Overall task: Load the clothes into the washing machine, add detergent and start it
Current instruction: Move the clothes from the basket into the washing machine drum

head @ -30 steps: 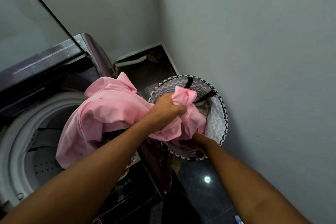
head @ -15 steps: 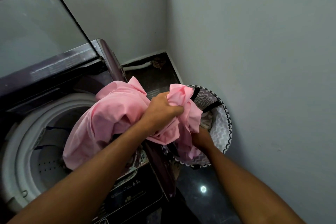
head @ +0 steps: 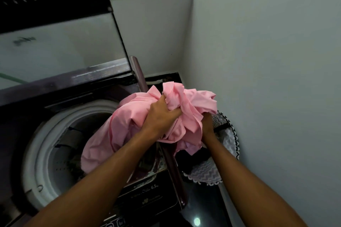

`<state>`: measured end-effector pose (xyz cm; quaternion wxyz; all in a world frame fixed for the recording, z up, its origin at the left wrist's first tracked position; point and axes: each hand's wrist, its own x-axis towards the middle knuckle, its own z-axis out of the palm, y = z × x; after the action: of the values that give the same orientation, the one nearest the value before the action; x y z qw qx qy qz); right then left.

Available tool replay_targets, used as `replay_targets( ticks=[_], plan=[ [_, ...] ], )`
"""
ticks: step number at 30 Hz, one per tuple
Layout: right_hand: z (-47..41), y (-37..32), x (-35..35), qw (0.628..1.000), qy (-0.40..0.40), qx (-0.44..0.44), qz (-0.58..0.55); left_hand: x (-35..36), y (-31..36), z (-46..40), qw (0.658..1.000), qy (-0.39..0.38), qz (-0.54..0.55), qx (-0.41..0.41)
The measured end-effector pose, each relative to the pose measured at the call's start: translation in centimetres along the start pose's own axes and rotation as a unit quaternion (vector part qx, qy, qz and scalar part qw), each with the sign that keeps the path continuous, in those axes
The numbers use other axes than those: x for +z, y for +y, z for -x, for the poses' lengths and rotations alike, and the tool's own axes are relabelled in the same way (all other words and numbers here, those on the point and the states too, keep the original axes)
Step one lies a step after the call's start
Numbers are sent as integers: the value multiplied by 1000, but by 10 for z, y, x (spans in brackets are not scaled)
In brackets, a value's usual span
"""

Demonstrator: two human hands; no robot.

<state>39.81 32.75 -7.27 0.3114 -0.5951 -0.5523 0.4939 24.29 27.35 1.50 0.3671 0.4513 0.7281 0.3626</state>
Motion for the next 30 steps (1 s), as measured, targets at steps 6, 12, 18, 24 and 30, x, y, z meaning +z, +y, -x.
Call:
replay_targets(
  ticks=[6, 12, 18, 24, 30],
  plan=[
    [-2, -25, 37, 1000, 0, -1, 22, -42, -18, 13, 999, 44, 15, -11],
    [19, -82, 71, 997, -8, -75, 32, -76, -36, 23, 993, 90, 42, -65],
    [44, -124, 97, 982, -62, -125, 129, -108, -49, 38, 986, 118, 62, -104],
    [59, -132, 132, 954, -93, -186, 218, -139, -68, 62, 979, 126, 88, -132],
    [86, -147, 174, 943, -135, -200, 229, -174, -91, 85, 968, 166, 122, -142]
  ],
)
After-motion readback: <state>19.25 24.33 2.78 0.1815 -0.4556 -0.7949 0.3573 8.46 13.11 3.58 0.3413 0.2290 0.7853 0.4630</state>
